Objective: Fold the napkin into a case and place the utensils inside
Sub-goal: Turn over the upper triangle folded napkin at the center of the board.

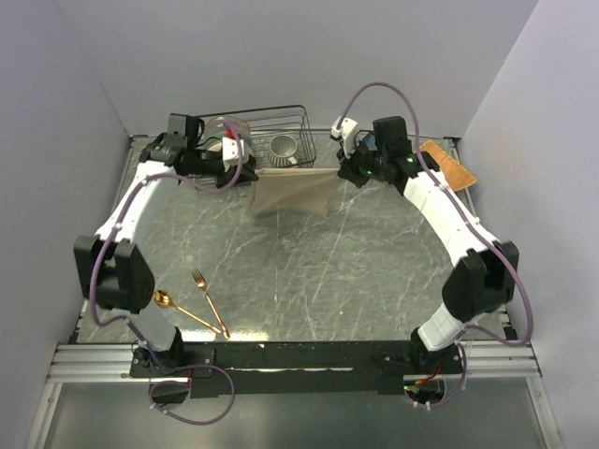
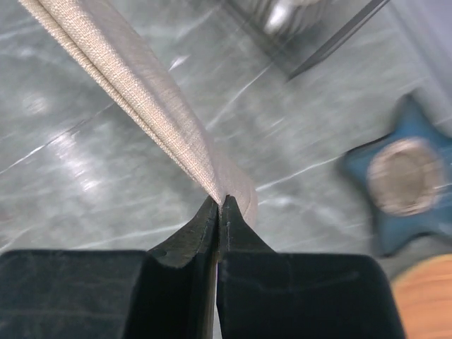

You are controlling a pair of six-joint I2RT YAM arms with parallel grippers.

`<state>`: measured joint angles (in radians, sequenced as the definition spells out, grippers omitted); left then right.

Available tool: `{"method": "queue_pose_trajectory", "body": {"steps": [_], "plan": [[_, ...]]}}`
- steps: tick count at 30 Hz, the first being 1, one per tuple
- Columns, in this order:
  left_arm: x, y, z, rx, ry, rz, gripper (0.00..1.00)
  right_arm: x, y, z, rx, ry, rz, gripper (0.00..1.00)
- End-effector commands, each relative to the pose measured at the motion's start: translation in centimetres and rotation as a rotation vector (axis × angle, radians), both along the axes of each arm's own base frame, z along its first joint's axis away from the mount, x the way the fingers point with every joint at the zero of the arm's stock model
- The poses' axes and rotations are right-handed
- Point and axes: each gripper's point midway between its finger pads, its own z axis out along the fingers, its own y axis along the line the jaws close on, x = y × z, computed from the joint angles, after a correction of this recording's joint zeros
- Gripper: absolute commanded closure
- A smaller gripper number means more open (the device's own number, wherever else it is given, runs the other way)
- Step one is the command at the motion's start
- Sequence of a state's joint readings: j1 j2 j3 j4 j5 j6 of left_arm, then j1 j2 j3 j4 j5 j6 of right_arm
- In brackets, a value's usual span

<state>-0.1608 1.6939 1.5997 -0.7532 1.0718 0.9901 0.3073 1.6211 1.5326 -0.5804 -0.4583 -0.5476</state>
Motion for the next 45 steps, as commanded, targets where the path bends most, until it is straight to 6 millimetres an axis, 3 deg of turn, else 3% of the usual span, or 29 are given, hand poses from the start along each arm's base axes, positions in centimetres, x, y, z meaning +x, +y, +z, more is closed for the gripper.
{"method": "queue_pose_trajectory", "body": {"steps": [1, 3, 4, 5, 6, 7, 8, 9, 10, 12, 13, 14, 19, 22, 25, 28, 29, 30, 31, 32, 34, 35, 36, 37, 38, 39, 42, 45], "plan": [[-1.4, 0.8, 1.9, 0.034, -0.283, -0.060, 0.99, 1.8, -5.1, 2.8, -0.155, -0.307, -0.134, 1.00], [-3.2, 0.4, -1.6, 0.092, -0.290, -0.114, 0.99, 1.8, -4.2, 2.4, -0.165, -0.395, -0.116, 1.00], [-3.7, 0.3, -2.9, 0.121, -0.327, -0.147, 0.99, 0.7, -4.5, -0.4, -0.199, -0.376, -0.118, 1.00], [-5.1, 0.8, -6.1, 0.160, -0.288, -0.155, 0.99, 0.3, -4.1, -1.5, -0.226, -0.396, -0.094, 1.00], [-6.0, 0.6, -7.6, 0.181, -0.292, -0.176, 0.99, 0.2, -2.9, -1.4, -0.220, -0.466, -0.074, 1.00], [-6.5, 0.8, -9.0, 0.212, -0.334, -0.208, 0.99, -1.4, -2.9, -4.7, -0.263, -0.444, -0.049, 1.00], [-8.5, 1.2, -11.9, 0.239, -0.300, -0.231, 0.99, -2.2, -2.5, -5.8, -0.295, -0.463, -0.014, 1.00], [-9.5, 1.3, -13.3, 0.267, -0.290, -0.248, 0.99, -2.6, -1.9, -6.0, -0.298, -0.503, 0.002, 1.00], [-11.2, 1.6, -15.4, 0.281, -0.256, -0.274, 0.99, -4.6, -1.3, -9.0, -0.332, -0.473, 0.052, 1.00], [-13.0, 1.5, -16.7, 0.296, -0.231, -0.298, 0.99, -6.1, -0.7, -10.6, -0.370, -0.501, 0.106, 1.00], [-14.5, 1.7, -17.9, 0.304, -0.194, -0.316, 0.99, -7.8, -0.5, -12.8, -0.397, -0.479, 0.155, 1.00], [-15.3, 1.6, -18.2, 0.303, -0.184, -0.324, 0.99, -8.4, -0.6, -13.5, -0.425, -0.485, 0.175, 1.00], [-19.5, 1.4, -20.6, 0.323, -0.075, -0.360, 0.99, -11.5, -0.4, -16.1, -0.464, -0.460, 0.262, 1.00], [-20.3, 0.9, -21.7, 0.338, -0.060, -0.338, 0.99, -12.9, 0.0, -17.2, -0.488, -0.450, 0.316, 1.00], [-21.1, 0.8, -22.3, 0.349, -0.055, -0.346, 0.98, -14.2, 0.1, -18.2, -0.502, -0.416, 0.354, 1.00], [-21.6, 0.6, -22.4, 0.364, -0.043, -0.337, 0.89, -15.2, 0.2, -19.2, -0.525, -0.402, 0.402, 1.00], [-22.0, 0.5, -22.3, 0.369, -0.041, -0.347, 0.73, -15.5, 0.2, -19.5, -0.534, -0.397, 0.416, 1.00], [-22.2, 0.5, -22.2, 0.371, -0.044, -0.353, 0.66, -15.9, 0.2, -19.6, -0.539, -0.396, 0.430, 1.00], [-22.8, 0.8, -22.0, 0.381, -0.026, -0.369, 0.60, -16.0, 0.2, -19.6, -0.546, -0.393, 0.438, 0.96], [-22.9, 0.9, -21.4, 0.381, -0.036, -0.373, 0.50, -16.5, -0.2, -19.9, -0.562, -0.370, 0.451, 0.83], [-23.0, 1.1, -19.9, 0.389, -0.030, -0.360, 0.44, -16.5, 0.1, -18.5, -0.539, -0.380, 0.445, 0.57], [-22.5, 1.1, -19.1, 0.385, -0.020, -0.322, 0.44, -17.0, -0.2, -18.4, -0.544, -0.355, 0.455, 0.36], [-22.1, 1.3, -18.3, 0.373, 0.041, -0.246, 0.44, -16.6, 0.4, -16.4, -0.514, -0.384, 0.439, 0.32], [-20.7, 1.0, -16.3, 0.336, 0.030, -0.203, 0.45, -16.8, 0.4, -15.8, -0.497, -0.370, 0.431, 0.29], [-19.4, 2.3, -15.4, 0.312, 0.076, -0.120, 0.45, -17.4, 0.1, -15.6, -0.495, -0.336, 0.439, 0.24], [-18.8, 2.3, -14.0, 0.244, 0.136, -0.074, 0.46, -17.3, 0.7, -13.9, -0.459, -0.351, 0.433, 0.23], [-14.8, 4.0, -10.2, 0.146, 0.263, 0.072, 0.45, -18.2, 0.4, -12.3, -0.421, -0.300, 0.419, 0.17], [-11.4, 5.3, -9.6, 0.037, 0.453, 0.239, 0.46, -17.7, 0.2, -11.4, -0.378, -0.241, 0.357, 0.17]]}}
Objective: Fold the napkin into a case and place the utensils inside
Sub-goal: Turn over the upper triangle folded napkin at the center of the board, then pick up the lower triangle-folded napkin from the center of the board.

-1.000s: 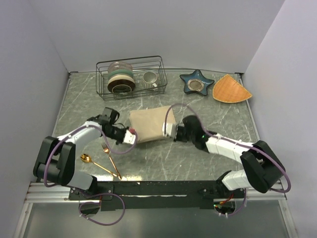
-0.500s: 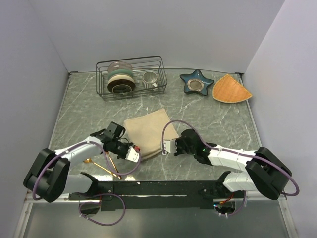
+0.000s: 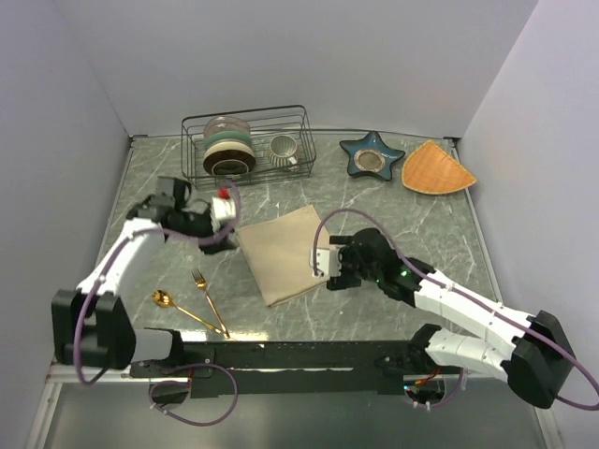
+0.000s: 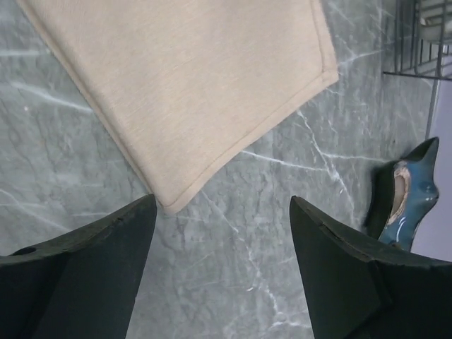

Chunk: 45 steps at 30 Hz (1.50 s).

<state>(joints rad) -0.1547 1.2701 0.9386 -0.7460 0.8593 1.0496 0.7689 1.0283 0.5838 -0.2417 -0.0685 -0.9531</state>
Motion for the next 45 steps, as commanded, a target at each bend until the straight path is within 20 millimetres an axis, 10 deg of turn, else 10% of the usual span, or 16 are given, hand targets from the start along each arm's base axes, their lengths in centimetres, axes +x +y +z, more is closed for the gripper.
{"method": "queue_pose_trajectory", "body": {"steps": [1, 6, 12, 27, 45], "plan": [[2.1, 0.5, 1.4, -0.207, 0.321, 0.238, 0.47, -0.3, -0.3, 1.4, 0.076, 0.145, -0.108, 0.18], [6.7, 1.5, 0.8, -0.303, 0.384, 0.517, 0.47, 3.2, -0.1, 1.8, 0.201, 0.415, -0.353, 0.22], [7.0, 1.6, -2.4, -0.185, 0.383, 0.534, 0.49, 6.4, -1.6, -1.3, 0.235, 0.636, -0.587, 0.30], [-6.1, -7.7, -5.5, 0.139, 0.084, 0.054, 0.42, 3.3, -0.2, -2.0, 0.551, 1.087, -0.889, 0.46], [-8.0, -10.3, -10.4, 0.336, 0.120, 0.027, 0.56, 3.1, -2.8, -8.0, 0.532, 1.235, -1.130, 0.37]]}}
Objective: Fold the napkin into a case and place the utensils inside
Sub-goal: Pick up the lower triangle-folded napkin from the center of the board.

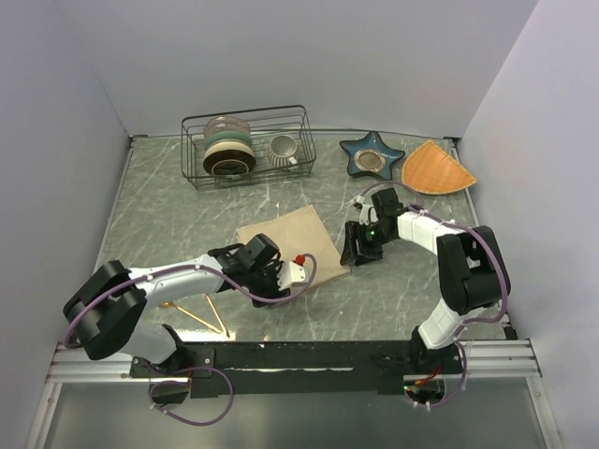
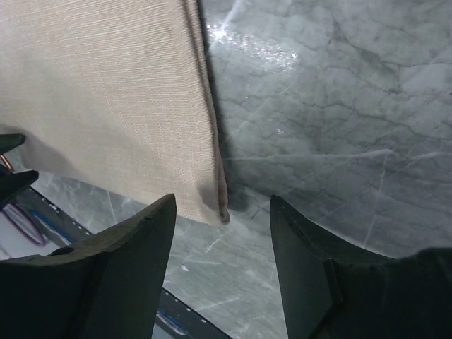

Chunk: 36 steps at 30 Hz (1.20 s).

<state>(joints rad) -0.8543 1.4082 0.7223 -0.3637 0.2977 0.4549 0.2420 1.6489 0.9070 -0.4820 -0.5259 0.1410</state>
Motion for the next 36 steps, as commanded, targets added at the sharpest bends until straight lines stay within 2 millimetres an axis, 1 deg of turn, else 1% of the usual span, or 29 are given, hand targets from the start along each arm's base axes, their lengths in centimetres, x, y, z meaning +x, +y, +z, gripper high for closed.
{"method": "queue_pose_trajectory", "body": {"steps": [1, 2, 4, 5, 6, 7, 8, 9, 11, 13, 15, 16, 18, 19, 20, 23, 26, 28, 29, 30, 31, 32, 33, 34, 35, 36], "plan": [[0.8, -0.9, 0.7, -0.004, -0.032, 0.002, 0.58, 0.3, 0.8, -0.5, 0.058, 0.032, -0.035, 0.37], [0.7, -0.9, 0.6, 0.003, -0.028, -0.002, 0.64, 0.2, 1.0, -0.5, 0.069, 0.045, -0.037, 0.37], [0.8, -1.0, 0.9, 0.001, -0.027, -0.006, 0.70, 0.1, 1.2, -1.1, 0.079, 0.069, -0.040, 0.37], [0.7, -1.0, 1.0, 0.001, -0.021, -0.010, 0.78, 0.1, 1.4, -1.1, 0.093, 0.078, -0.040, 0.38], [0.6, -1.3, 1.2, -0.007, -0.016, -0.018, 0.81, 0.0, 1.5, -1.4, 0.097, 0.092, -0.040, 0.38], [0.7, -1.5, 1.7, -0.020, -0.019, -0.018, 0.84, 0.0, 1.6, -1.4, 0.105, 0.099, -0.039, 0.39], [0.7, -1.7, 2.0, -0.031, -0.020, -0.022, 0.90, 0.0, 1.8, -1.4, 0.114, 0.106, -0.039, 0.39], [0.4, -2.0, 2.4, -0.044, -0.010, -0.034, 0.92, -0.1, 1.8, -1.5, 0.115, 0.114, -0.042, 0.41], [0.6, -2.6, 3.4, -0.069, -0.004, -0.032, 0.99, -0.1, 1.9, -1.5, 0.124, 0.122, -0.045, 0.42], [0.5, -3.2, 4.4, -0.094, 0.010, -0.038, 0.99, -0.2, 2.0, -1.5, 0.136, 0.134, -0.048, 0.44], [0.4, -3.6, 4.9, -0.112, 0.021, -0.041, 0.99, -0.1, 2.0, -1.5, 0.143, 0.135, -0.052, 0.44], [0.2, -3.8, 4.9, -0.115, 0.032, -0.042, 0.99, -0.3, 2.0, -1.5, 0.143, 0.140, -0.052, 0.45], [0.0, -3.8, 4.1, -0.098, 0.059, -0.042, 0.99, -0.2, 2.0, -1.5, 0.147, 0.140, -0.055, 0.45], [-0.1, -3.7, 3.6, -0.091, 0.067, -0.040, 0.99, -0.2, 2.0, -1.5, 0.148, 0.142, -0.057, 0.45], [-0.4, -3.6, 2.7, -0.067, 0.089, -0.042, 0.99, -0.2, 1.9, -1.5, 0.148, 0.142, -0.057, 0.46], [-0.9, -2.8, 0.8, -0.014, 0.126, -0.057, 0.96, -0.1, 1.4, -1.8, 0.128, 0.141, -0.067, 0.50], [-1.3, -1.8, -0.5, 0.034, 0.141, -0.065, 0.92, 0.2, 0.5, -2.0, 0.110, 0.136, -0.077, 0.52], [-1.5, -1.3, -1.0, 0.053, 0.152, -0.058, 0.89, 0.2, 0.1, -2.1, 0.104, 0.140, -0.074, 0.53], [-1.5, -1.2, -1.2, 0.056, 0.155, -0.057, 0.81, 0.1, 0.0, -2.1, 0.103, 0.143, -0.075, 0.59], [-1.5, -1.1, -1.2, 0.054, 0.166, -0.050, 0.76, 0.0, 0.0, -2.1, 0.103, 0.142, -0.069, 0.64], [-1.5, -1.0, -1.1, 0.048, 0.178, -0.048, 0.70, -0.2, -0.1, -2.2, 0.103, 0.144, -0.067, 0.69], [-1.5, -1.1, -0.5, 0.024, 0.189, -0.050, 0.62, -0.4, -0.1, -2.2, 0.107, 0.145, -0.063, 0.81], [-1.6, -1.0, 0.4, -0.022, 0.237, -0.039, 0.59, -1.0, 0.0, -2.2, 0.116, 0.156, -0.058, 0.86], [-1.2, -1.2, 1.7, -0.072, 0.250, -0.043, 0.56, -1.3, 0.1, -2.2, 0.123, 0.161, -0.055, 0.91], [-0.5, -1.2, 3.4, -0.129, 0.242, -0.031, 0.51, -1.8, 0.2, -2.2, 0.132, 0.174, -0.048, 0.97], [1.3, -0.1, 4.5, -0.172, 0.254, 0.041, 0.50, -2.8, 0.3, -2.0, 0.150, 0.205, -0.043, 0.98]]}}
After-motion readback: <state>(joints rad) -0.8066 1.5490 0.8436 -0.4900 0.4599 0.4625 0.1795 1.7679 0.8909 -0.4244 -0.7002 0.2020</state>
